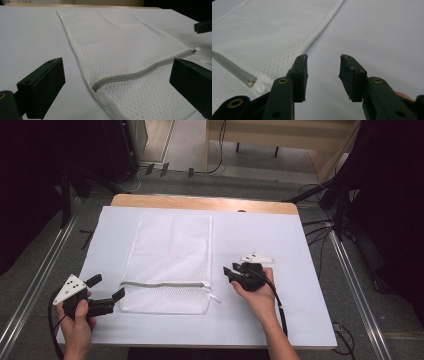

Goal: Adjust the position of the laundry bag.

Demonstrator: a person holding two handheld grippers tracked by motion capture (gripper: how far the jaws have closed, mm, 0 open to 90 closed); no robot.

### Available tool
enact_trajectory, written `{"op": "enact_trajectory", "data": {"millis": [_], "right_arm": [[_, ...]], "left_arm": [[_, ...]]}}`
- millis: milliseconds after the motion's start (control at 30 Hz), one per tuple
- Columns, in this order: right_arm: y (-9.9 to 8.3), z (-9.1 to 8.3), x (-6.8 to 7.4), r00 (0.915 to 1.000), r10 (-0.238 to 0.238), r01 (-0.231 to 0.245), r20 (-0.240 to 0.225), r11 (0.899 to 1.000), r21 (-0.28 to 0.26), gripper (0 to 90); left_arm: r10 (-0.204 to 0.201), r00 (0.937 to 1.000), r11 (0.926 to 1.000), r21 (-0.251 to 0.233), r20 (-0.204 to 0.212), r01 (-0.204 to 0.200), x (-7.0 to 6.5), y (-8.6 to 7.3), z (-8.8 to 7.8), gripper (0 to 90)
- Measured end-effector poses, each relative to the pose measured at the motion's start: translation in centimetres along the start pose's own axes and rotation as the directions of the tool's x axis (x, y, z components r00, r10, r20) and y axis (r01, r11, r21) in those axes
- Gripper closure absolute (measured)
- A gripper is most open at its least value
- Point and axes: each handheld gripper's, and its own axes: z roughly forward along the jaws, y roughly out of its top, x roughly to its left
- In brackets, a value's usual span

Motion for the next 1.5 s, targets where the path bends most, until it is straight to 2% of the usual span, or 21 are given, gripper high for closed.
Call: {"op": "enact_trajectory", "data": {"millis": [67, 167, 267, 367, 467, 533, 567, 767, 800, 833, 900, 933, 967, 1000, 1033, 1100, 1133, 1267, 1333, 1467, 1500], "right_arm": [[0.8, 1.1, 0.6, 0.9998, 0.020, -0.020, -0.002, 0.999, 0.035, 58.9], [1.6, 2.2, 1.3, 1.0000, 0.009, -0.009, -0.002, 0.999, 0.041, 58.9], [2.6, 3.4, 2.1, 0.9992, 0.008, -0.010, 0.038, 0.999, 0.051, 58.8], [3.3, 4.2, 2.1, 0.9974, 0.065, -0.067, 0.032, 0.993, 0.093, 60.0], [3.5, 4.6, 2.0, 0.9954, 0.086, -0.090, 0.042, 0.990, 0.107, 62.1], [3.6, 4.9, 2.0, 0.9913, 0.128, -0.131, 0.030, 0.982, 0.134, 62.7], [3.7, 5.3, 2.2, 0.9871, 0.158, -0.160, 0.025, 0.975, 0.156, 62.5], [3.6, 6.0, 2.7, 0.9846, 0.175, -0.173, 0.011, 0.965, 0.197, 62.4], [3.5, 6.3, 2.7, 0.9825, 0.185, -0.184, 0.017, 0.957, 0.223, 62.4], [3.5, 6.4, 2.7, 0.9828, 0.184, -0.183, 0.017, 0.957, 0.224, 62.4], [3.4, 6.6, 2.8, 0.9794, 0.201, -0.200, 0.020, 0.948, 0.250, 63.3], [3.4, 6.6, 2.8, 0.9794, 0.201, -0.200, 0.020, 0.948, 0.250, 63.3], [3.3, 6.8, 2.8, 0.9775, 0.210, -0.208, 0.021, 0.940, 0.271, 68.5], [3.3, 6.8, 2.8, 0.9775, 0.210, -0.208, 0.021, 0.940, 0.271, 68.5], [3.3, 6.9, 2.8, 0.9744, 0.224, -0.220, 0.019, 0.934, 0.281, 80.5], [3.3, 6.8, 2.8, 0.9753, 0.220, -0.216, 0.018, 0.933, 0.287, 84.2], [3.2, 6.8, 2.9, 0.9753, 0.220, -0.216, 0.019, 0.932, 0.290, 90.0], [3.3, 6.5, 3.0, 0.9776, 0.209, -0.207, 0.024, 0.935, 0.288, 90.0], [3.4, 5.8, 2.8, 0.9810, 0.193, -0.192, 0.026, 0.943, 0.271, 90.0], [3.5, 5.0, 2.5, 0.9815, 0.190, -0.190, 0.025, 0.947, 0.260, 90.0], [3.5, 4.3, 2.2, 0.9829, 0.181, -0.184, 0.037, 0.951, 0.250, 90.0]], "left_arm": [[-0.002, 1.0000, 1.0000, 0.001, -0.002, 0.002, 0.0, 0.0, 0.0, 0.5], [-0.002, 1.0000, 1.0000, -0.002, 0.002, 0.002, 0.1, 0.1, 0.1, 0.5], [-0.004, 0.9999, 1.0000, -0.008, 0.009, 0.004, 0.0, 0.2, 0.1, 0.5], [0.014, 0.9997, 0.9999, -0.002, 0.019, -0.014, -0.2, 0.3, 0.2, 0.5], [0.014, 0.9997, 0.9999, -0.001, 0.021, -0.014, -0.3, 0.3, 0.2, 0.5], [0.014, 0.9996, 0.9999, -0.002, 0.026, -0.014, -0.3, 0.3, 0.3, 0.5], [0.013, 0.9996, 0.9999, 0.000, 0.026, -0.013, -0.4, 0.3, 0.3, 0.5], [0.002, 0.9996, 1.0000, -0.003, 0.028, -0.002, -0.3, 0.3, 0.3, 0.5], [0.000, 0.9994, 1.0000, -0.006, 0.034, 0.000, -0.2, 0.3, 0.3, 0.5], [0.000, 0.9995, 1.0000, -0.006, 0.030, 0.000, -0.2, 0.3, 0.3, 0.5], [-0.002, 0.9996, 1.0000, -0.006, 0.029, 0.002, -0.2, 0.3, 0.3, 0.5], [-0.001, 0.9995, 1.0000, -0.004, 0.031, 0.001, -0.2, 0.3, 0.4, 0.5], [0.001, 0.9994, 1.0000, -0.001, 0.034, -0.001, -0.2, 0.3, 0.4, 0.5], [0.001, 0.9994, 1.0000, -0.001, 0.034, -0.001, -0.2, 0.3, 0.4, 0.5], [0.001, 0.9994, 1.0000, 0.001, 0.034, -0.001, -0.2, 0.3, 0.5, 0.5], [0.000, 0.9995, 1.0000, 0.002, 0.033, 0.000, -0.3, 0.3, 0.5, 0.5], [-0.001, 0.9994, 1.0000, 0.003, 0.035, 0.001, -0.3, 0.3, 0.5, 0.5], [-0.002, 0.9994, 1.0000, 0.000, 0.034, 0.002, -0.4, 0.3, 0.5, 0.5], [-0.006, 0.9993, 1.0000, -0.001, 0.037, 0.006, -0.3, 0.3, 0.5, 0.5], [-0.009, 0.9993, 1.0000, -0.003, 0.037, 0.009, -0.3, 0.3, 0.4, 0.5], [-0.008, 0.9993, 1.0000, -0.004, 0.037, 0.008, -0.3, 0.3, 0.4, 0.5]]}}
